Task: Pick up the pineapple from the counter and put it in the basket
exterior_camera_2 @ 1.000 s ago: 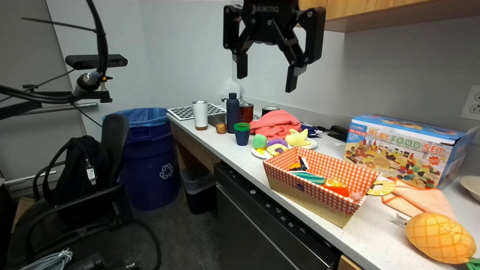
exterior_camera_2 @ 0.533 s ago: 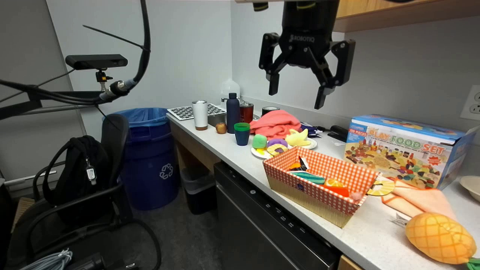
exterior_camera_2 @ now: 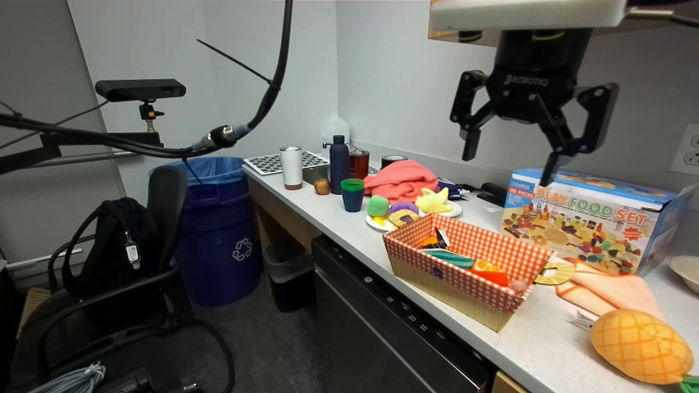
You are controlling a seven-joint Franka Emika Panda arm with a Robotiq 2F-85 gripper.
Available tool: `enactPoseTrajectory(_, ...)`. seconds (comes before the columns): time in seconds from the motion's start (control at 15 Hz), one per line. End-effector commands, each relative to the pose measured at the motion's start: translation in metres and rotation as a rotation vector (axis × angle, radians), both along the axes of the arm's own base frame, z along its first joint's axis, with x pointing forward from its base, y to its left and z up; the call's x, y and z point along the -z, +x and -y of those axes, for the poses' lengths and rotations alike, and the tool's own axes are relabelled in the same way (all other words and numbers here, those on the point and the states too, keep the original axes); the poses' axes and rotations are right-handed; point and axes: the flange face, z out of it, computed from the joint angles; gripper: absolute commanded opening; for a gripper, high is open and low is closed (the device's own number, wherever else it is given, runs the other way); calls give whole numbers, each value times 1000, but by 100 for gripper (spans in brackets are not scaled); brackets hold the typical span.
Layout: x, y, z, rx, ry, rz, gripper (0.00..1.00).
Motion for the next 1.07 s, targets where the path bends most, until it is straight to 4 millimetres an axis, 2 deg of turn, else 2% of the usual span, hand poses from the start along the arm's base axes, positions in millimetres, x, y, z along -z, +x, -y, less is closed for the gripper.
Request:
enactPoseTrajectory(0.0, -9, 5, 52, 83, 20, 8, 100)
enactPoseTrajectory(0.33, -5, 0, 104, 177, 13, -4, 100)
enactPoseTrajectory(0.47, -2, 4, 109, 199, 23, -17, 100)
enactPoseTrajectory(0.73, -17, 17, 118, 248, 78, -12, 100)
enactPoseTrajectory(1.0, -22, 39, 141, 288, 90, 7, 100)
